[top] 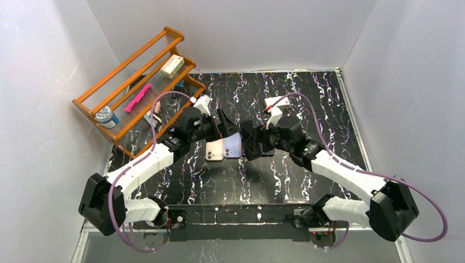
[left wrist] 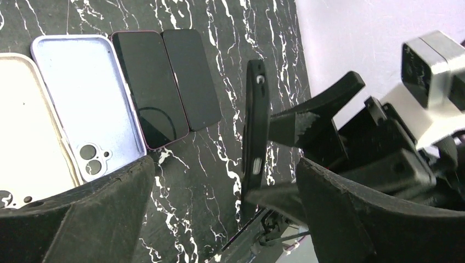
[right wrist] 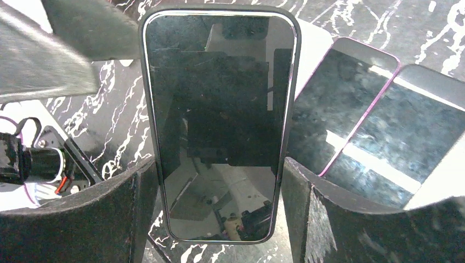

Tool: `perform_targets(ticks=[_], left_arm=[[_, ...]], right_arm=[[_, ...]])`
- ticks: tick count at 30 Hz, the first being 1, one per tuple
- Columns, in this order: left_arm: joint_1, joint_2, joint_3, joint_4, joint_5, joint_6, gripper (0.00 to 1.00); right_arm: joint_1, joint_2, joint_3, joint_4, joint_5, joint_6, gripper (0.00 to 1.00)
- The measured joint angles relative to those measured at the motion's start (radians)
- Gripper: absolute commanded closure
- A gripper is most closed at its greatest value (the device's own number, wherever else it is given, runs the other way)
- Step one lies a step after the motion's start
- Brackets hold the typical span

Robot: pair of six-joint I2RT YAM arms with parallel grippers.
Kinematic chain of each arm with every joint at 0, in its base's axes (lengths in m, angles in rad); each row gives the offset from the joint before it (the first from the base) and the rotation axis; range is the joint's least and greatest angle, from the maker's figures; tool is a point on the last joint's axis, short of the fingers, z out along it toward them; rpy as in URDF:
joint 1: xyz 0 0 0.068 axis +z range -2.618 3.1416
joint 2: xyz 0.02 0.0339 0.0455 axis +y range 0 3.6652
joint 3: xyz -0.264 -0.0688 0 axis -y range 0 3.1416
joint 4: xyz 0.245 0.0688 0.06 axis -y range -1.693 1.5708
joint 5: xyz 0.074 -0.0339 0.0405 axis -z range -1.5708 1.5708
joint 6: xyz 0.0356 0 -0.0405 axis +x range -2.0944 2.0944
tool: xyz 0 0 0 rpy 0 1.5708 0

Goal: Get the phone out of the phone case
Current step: Pick up the phone at the center of the board.

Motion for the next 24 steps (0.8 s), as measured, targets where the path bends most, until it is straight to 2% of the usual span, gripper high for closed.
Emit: perform_targets(ticks=[5,13,15,18,22,23,24], left_arm=[[-0.017,0.03,0.0,0.018,-0.016,-0.03,0.07],[-0.035,0.031,-0.046,0.086,-0.037,-0.076,0.28],[-0.039,0.032,-0.064,0.093,-0.037,-0.086,0.37],[-0.043,0.037,-0.081,0.108,-0.036,-0.1,0.56],[-0.045,0.037,-0.085,0.13,-0.032,-0.109,0.9],[-0.046,0.037,-0.085,0.138,-0.032,-0.112,0.98],[-0.046,0.037,-0.085,0.145,-0.031,-0.111,1.0]], right_arm=[[0.095,0.052,0.031,0.023,0.063,-0.028,0.99],[0.172,0.084,0.06,0.051,0.107,-0.049,0.99],[0.18,0.085,0.062,0.06,0.109,-0.053,0.99],[0.185,0.085,0.063,0.074,0.11,-0.06,0.99],[0.185,0.093,0.063,0.092,0.11,-0.065,0.98],[0.185,0.098,0.063,0.096,0.11,-0.066,0.95],[0.185,0.102,0.063,0.1,0.11,-0.065,0.9]])
